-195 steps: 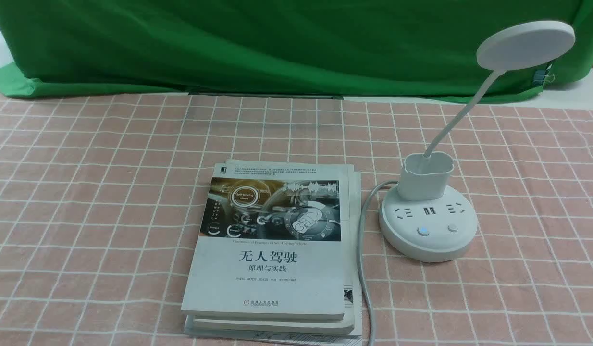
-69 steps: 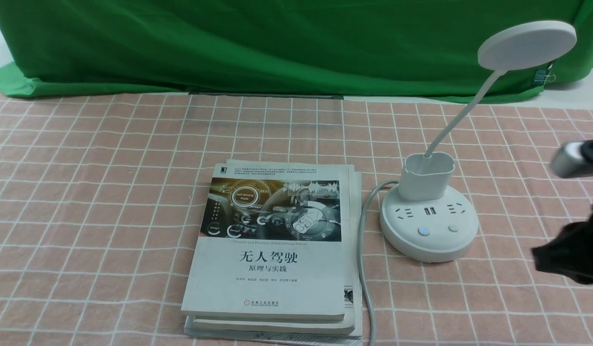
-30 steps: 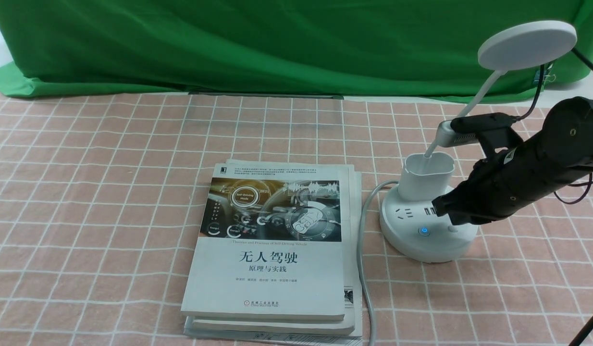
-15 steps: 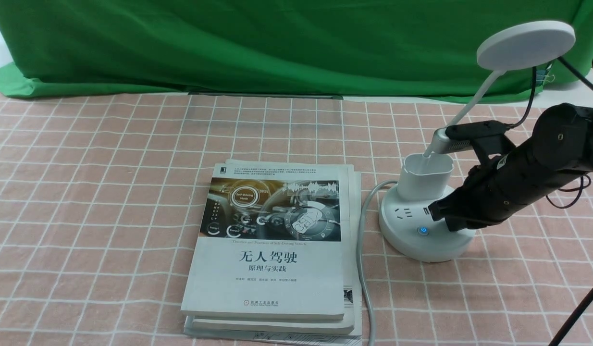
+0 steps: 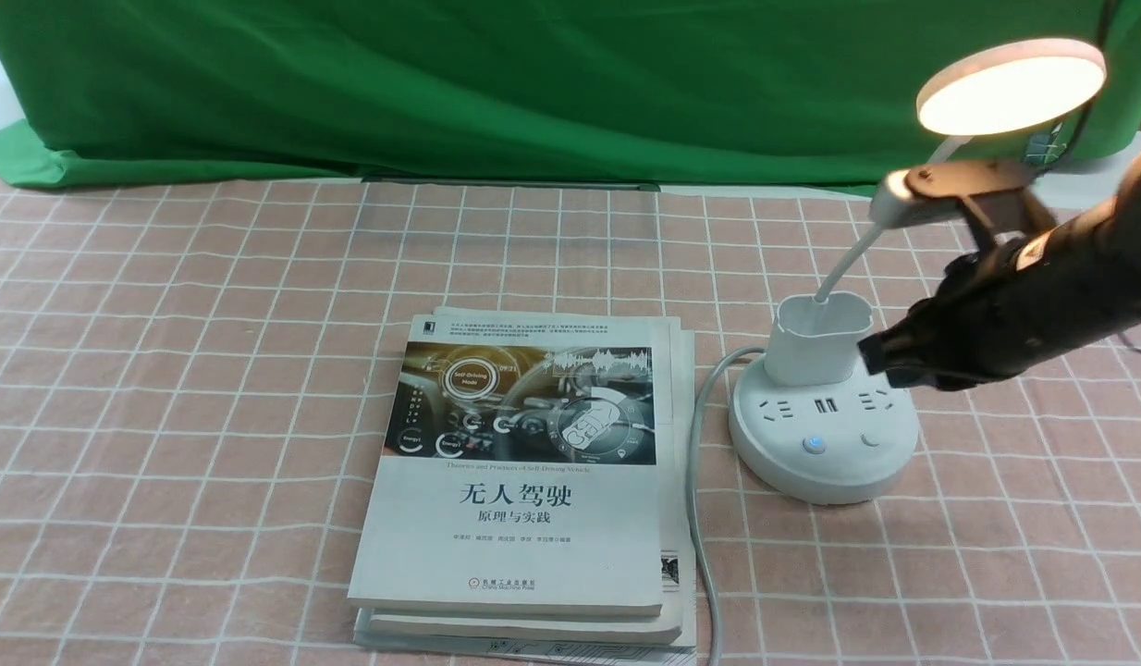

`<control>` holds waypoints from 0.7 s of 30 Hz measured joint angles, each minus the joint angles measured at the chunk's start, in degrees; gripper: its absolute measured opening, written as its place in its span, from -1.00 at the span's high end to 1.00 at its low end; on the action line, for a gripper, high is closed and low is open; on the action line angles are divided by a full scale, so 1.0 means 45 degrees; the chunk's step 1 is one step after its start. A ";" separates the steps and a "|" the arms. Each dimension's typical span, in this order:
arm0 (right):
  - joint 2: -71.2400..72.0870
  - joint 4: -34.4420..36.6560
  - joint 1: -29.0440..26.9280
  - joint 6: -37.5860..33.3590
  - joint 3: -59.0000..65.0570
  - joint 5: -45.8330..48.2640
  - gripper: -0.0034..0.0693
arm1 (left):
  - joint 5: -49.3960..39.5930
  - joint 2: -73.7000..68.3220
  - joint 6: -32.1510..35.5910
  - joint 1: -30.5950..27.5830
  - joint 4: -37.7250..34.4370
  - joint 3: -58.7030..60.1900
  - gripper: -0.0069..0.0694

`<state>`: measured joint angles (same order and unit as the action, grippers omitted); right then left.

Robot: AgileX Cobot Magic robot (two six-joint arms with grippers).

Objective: Turn on the table lamp on the pink coffee tablecloth with your hand.

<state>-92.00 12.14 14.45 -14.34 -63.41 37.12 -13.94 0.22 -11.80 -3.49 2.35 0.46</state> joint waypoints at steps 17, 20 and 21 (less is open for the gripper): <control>0.6743 0.0000 0.0000 0.1070 0.3939 0.1926 0.82 | 0.0000 0.0000 -0.0020 0.0000 0.0000 0.0000 0.77; 0.8034 0.0000 0.0000 0.1232 0.4084 0.2582 0.81 | 0.0000 0.0000 -0.0020 0.0000 0.0000 0.0000 0.77; 0.8348 0.0000 0.0000 0.1269 0.4109 0.2644 0.81 | 0.0000 0.0000 -0.0020 0.0000 0.0000 0.0000 0.77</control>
<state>-54.43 12.14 14.45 -8.63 -44.92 49.02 -13.94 0.22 -11.89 -3.49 2.35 0.46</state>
